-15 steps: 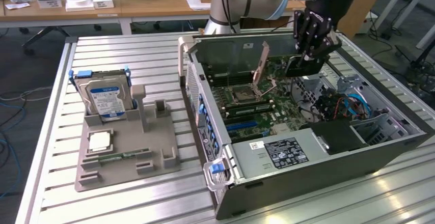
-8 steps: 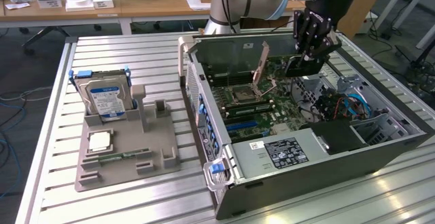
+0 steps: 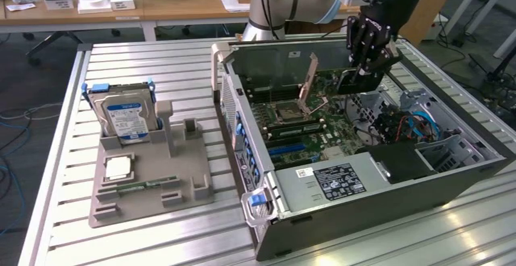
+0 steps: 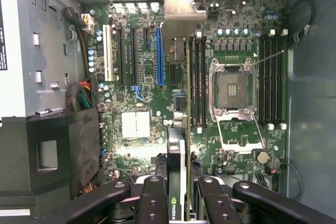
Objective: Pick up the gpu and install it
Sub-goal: 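Insert the gpu into the slot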
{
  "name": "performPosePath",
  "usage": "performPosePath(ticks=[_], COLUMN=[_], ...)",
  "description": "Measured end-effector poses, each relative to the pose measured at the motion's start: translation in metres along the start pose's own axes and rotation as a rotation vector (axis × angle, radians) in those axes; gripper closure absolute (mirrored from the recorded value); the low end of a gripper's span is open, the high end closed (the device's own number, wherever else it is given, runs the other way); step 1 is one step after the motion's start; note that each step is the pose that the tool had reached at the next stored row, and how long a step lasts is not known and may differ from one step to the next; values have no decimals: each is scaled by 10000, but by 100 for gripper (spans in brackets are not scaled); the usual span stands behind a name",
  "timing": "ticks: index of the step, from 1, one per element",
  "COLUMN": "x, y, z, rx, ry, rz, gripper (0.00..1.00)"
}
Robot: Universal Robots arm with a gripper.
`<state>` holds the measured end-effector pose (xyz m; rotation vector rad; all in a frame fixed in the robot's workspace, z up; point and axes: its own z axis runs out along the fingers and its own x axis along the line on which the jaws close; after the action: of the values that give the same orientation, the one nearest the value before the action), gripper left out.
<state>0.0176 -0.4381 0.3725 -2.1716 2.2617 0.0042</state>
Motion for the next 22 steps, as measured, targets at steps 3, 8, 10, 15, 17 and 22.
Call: performPosePath(ticks=[3, 8, 10, 15, 17, 22], x=[1, 1, 1, 3, 4, 4], y=[12, 28, 28, 75, 99, 101], z=[0, 0, 0, 2, 1, 2], rx=[1, 0, 1, 0, 0, 0], ry=[0, 0, 0, 0, 1, 0], rz=[1, -1, -1, 0, 1, 0], gripper=[73, 73, 73, 73, 73, 73])
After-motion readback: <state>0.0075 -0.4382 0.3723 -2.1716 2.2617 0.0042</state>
